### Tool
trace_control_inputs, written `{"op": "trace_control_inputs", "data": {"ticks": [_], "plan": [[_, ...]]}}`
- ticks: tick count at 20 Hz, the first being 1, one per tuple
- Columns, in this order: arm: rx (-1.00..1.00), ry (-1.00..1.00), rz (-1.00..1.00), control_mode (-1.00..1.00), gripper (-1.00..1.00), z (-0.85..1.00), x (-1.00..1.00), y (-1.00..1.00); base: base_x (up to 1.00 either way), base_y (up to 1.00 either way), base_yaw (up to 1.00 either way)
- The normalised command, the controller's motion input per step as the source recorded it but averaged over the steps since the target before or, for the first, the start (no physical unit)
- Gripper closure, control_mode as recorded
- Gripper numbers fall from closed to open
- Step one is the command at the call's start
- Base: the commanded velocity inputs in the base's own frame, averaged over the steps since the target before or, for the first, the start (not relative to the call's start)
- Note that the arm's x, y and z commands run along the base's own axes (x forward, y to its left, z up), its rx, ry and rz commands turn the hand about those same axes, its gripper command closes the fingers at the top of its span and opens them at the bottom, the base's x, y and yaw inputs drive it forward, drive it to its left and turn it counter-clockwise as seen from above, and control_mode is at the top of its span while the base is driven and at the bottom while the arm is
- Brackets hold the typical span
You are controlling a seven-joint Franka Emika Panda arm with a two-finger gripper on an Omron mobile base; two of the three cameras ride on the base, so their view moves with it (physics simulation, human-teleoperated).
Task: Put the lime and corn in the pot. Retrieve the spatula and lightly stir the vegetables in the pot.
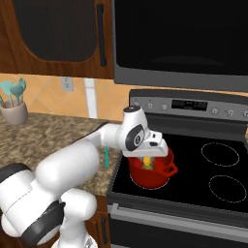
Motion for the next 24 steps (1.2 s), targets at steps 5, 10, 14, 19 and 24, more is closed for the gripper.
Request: {"op": "trace_control_inputs", "data": {"ticks": [5,10,14,19,24], "plan": [[0.00,0.07,0.00,-1.00,-1.00,-0.32,0.10,0.05,0.00,0.00,0.00],[0.00,0.02,0.00,-1.00,-1.00,-0.15,0.10,0.02,0.00,0.00,0.00],[0.00,-0.05,0.01,-1.00,-1.00,0.10,0.00,0.00,0.00,0.00,0.00],[0.01,-0.16,0.02,-1.00,-1.00,0.67,-0.25,0.00,0.00,0.00,0.00],[0.05,0.07,0.02,-1.00,-1.00,0.05,0.00,-0.01,0.00,0.00,0.00]]}}
